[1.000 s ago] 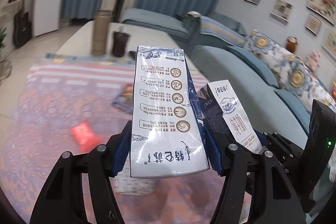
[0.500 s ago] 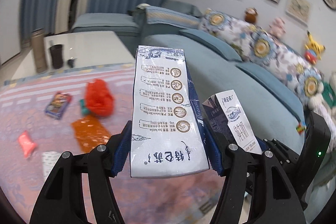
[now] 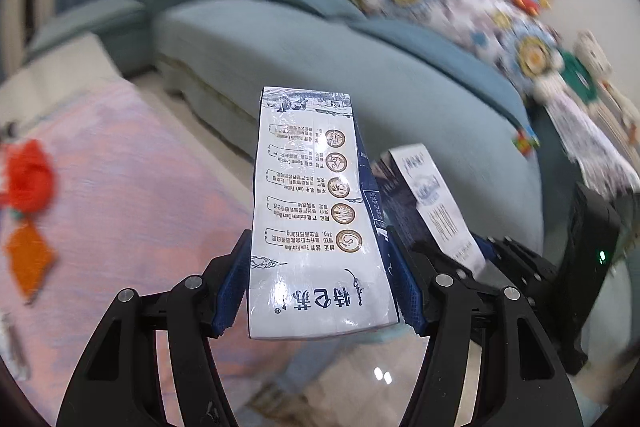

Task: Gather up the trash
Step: 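Carry both cartons over the blue basket and open both tools to drop them, then move both open tools back over the table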

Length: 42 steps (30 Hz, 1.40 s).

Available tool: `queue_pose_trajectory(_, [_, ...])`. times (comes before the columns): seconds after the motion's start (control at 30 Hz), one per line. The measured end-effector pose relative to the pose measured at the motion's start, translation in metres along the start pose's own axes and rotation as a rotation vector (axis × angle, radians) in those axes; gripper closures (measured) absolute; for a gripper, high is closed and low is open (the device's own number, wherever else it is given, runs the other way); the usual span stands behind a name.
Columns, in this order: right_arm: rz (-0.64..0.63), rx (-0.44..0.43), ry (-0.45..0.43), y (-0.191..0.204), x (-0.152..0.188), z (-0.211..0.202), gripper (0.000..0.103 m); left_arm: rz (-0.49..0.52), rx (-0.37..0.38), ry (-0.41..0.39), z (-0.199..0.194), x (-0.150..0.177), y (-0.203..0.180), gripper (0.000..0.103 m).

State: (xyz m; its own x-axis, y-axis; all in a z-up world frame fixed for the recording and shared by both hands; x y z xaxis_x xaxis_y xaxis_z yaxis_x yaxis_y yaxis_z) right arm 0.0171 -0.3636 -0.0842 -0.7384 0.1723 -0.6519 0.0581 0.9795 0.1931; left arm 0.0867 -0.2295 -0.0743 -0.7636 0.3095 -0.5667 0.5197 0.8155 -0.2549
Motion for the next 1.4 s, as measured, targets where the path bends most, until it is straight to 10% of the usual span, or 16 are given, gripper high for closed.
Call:
queue_pose_trajectory(0.33, [0.258,0.021,0.240,-0.083,0.072,0.061,0.053,0.058,0.080,0.313,0.119,0.044,-0.038,0.042])
queue_pose_trajectory(0.57, [0.347,0.027,0.326,-0.097,0.091,0.081,0.052,0.079,0.060,0.355,0.139,0.044,-0.040,0.036])
queue_pose_trajectory(0.97, [0.346,0.012,0.291,-0.095,0.075,0.069,0.052,-0.003,0.108,0.226,0.097,0.027,-0.032,0.036])
queue_pose_trajectory(1.4, [0.033,-0.108,0.100,0.047,-0.004,0.011,0.052,-0.162,0.040,-0.104,-0.050,0.022,0.039,0.036])
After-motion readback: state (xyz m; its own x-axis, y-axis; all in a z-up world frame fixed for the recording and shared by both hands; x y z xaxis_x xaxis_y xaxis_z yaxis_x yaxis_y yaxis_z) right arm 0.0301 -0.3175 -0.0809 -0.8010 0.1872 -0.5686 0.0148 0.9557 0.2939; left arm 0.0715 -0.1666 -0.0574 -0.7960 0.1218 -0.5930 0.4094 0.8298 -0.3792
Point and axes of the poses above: each gripper's, at about its wrist camera, not at the fingertips, and z roughly the way its jaws point, y to its left, x to its underside, the point moved 8 cm from there along z, roughly the way its jaws point, and after that the axes turned 6 degrees about y, right-handed, at the moved point
